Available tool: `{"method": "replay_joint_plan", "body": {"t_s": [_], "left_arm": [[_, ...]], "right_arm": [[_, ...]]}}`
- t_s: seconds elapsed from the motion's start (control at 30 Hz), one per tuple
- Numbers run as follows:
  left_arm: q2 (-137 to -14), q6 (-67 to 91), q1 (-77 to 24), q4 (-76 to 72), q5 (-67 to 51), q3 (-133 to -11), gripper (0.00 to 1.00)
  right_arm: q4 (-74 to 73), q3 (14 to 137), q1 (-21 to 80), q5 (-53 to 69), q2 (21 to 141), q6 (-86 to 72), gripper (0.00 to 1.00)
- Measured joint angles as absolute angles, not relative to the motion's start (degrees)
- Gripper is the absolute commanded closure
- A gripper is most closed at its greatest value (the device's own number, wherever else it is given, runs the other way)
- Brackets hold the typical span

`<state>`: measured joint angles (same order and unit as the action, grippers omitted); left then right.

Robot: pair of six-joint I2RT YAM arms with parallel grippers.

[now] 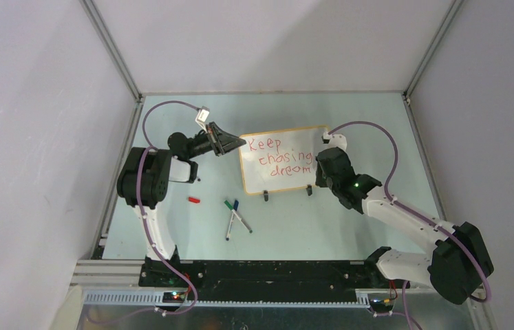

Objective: Write a sentence on the whiteboard

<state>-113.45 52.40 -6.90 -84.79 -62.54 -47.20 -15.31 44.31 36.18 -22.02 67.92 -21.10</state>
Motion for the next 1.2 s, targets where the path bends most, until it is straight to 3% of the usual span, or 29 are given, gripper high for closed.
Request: {"method": "replay_joint_plan", "body": {"t_s": [1.2], "left_arm": [[-113.4,52.4,-6.9,-84.8,-62.5,-47.2,1.00]], "right_arm": [[-14.6,45.6,35.6,-21.2,70.3,-20.9,1.00]]}}
